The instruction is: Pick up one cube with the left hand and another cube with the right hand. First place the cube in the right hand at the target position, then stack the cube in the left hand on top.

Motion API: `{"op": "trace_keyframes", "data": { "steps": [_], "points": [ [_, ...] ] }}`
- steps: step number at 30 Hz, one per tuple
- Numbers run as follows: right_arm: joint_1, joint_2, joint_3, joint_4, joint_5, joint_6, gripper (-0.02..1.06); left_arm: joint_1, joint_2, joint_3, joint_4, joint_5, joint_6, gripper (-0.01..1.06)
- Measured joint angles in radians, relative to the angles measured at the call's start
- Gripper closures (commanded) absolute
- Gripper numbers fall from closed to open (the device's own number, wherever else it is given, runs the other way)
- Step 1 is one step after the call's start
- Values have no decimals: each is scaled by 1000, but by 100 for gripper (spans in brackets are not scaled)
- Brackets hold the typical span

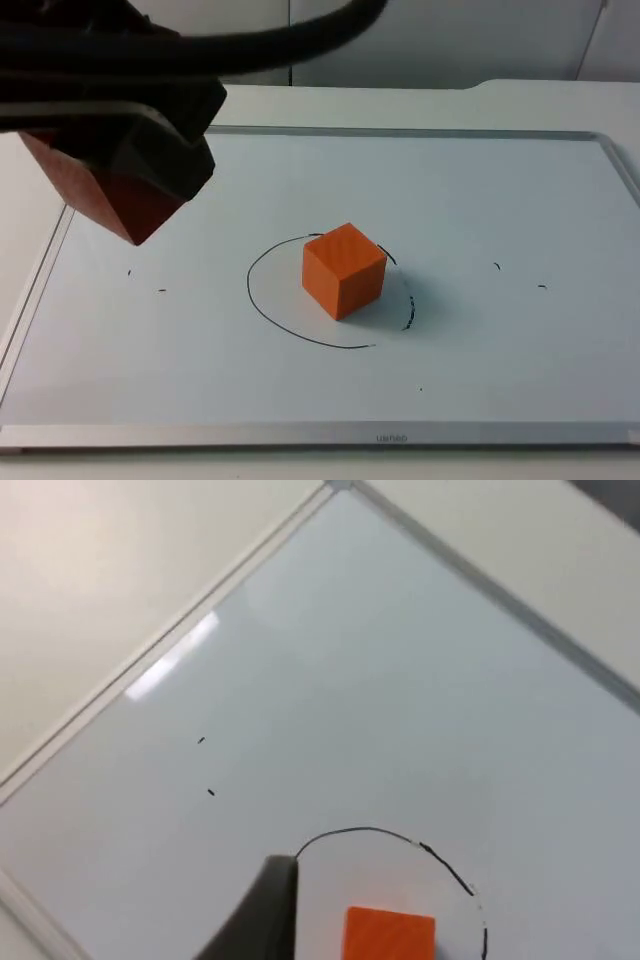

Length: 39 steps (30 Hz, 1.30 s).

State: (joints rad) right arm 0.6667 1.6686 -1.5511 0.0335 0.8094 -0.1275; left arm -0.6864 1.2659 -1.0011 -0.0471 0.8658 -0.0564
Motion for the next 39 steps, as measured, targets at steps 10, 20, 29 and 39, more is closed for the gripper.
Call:
{"op": "trace_keyframes", "data": {
  "steps": [10, 20, 29, 39],
  "points": [
    [0, -503, 345, -24, -58, -28, 6, 0, 37, 0, -24, -70, 56, 105],
    [0, -971, 564, -33, -27, -10, 6, 0, 220, -122, -43, -82, 142, 105],
    [0, -1218, 570, -119, 126, 89, 6, -2, 392, -253, -62, -87, 188, 105],
    [0, -1281, 570, -142, 218, 127, 6, -48, 571, -431, -62, -70, 205, 105]
  ]
}}
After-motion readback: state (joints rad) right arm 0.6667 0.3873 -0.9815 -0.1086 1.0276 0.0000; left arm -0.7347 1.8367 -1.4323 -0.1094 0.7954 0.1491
